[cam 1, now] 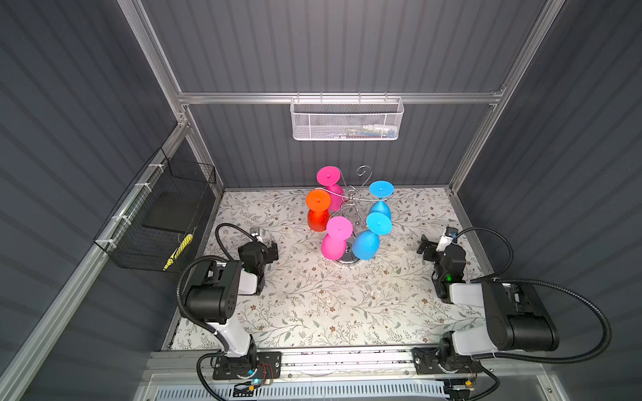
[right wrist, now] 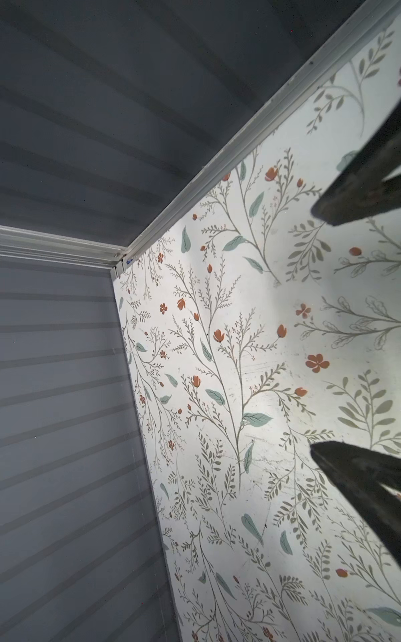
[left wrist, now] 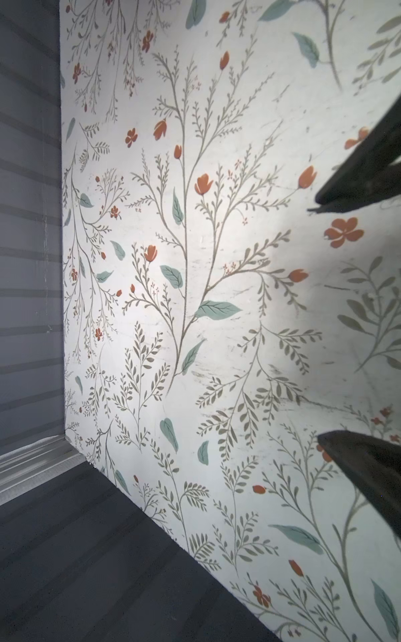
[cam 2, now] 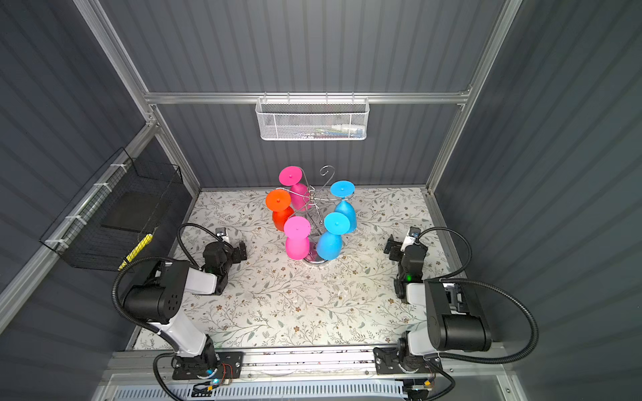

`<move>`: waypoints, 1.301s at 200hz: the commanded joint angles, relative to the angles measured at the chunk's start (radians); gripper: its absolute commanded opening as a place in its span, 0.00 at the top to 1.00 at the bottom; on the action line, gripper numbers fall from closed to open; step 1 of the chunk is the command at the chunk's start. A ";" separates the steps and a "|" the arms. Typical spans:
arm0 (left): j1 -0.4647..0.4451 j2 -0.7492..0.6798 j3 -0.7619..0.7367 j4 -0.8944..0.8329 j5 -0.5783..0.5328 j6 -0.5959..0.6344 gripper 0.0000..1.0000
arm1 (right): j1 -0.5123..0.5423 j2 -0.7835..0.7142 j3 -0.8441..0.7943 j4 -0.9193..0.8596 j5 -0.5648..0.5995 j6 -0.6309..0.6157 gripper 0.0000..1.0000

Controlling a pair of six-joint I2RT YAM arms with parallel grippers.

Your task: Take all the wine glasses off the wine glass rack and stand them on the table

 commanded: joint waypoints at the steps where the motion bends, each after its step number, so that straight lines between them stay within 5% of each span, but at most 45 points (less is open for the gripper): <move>1: 0.002 0.004 0.017 -0.001 0.003 0.017 0.00 | 0.004 0.001 0.008 0.011 -0.016 -0.016 0.01; 234: 0.002 -0.003 0.011 0.014 0.004 0.020 0.00 | -0.003 -0.007 0.007 0.013 -0.031 -0.013 0.01; 260: 0.001 -0.203 0.119 -0.375 -0.011 -0.024 0.00 | 0.004 -0.175 0.028 -0.168 -0.043 -0.026 0.01</move>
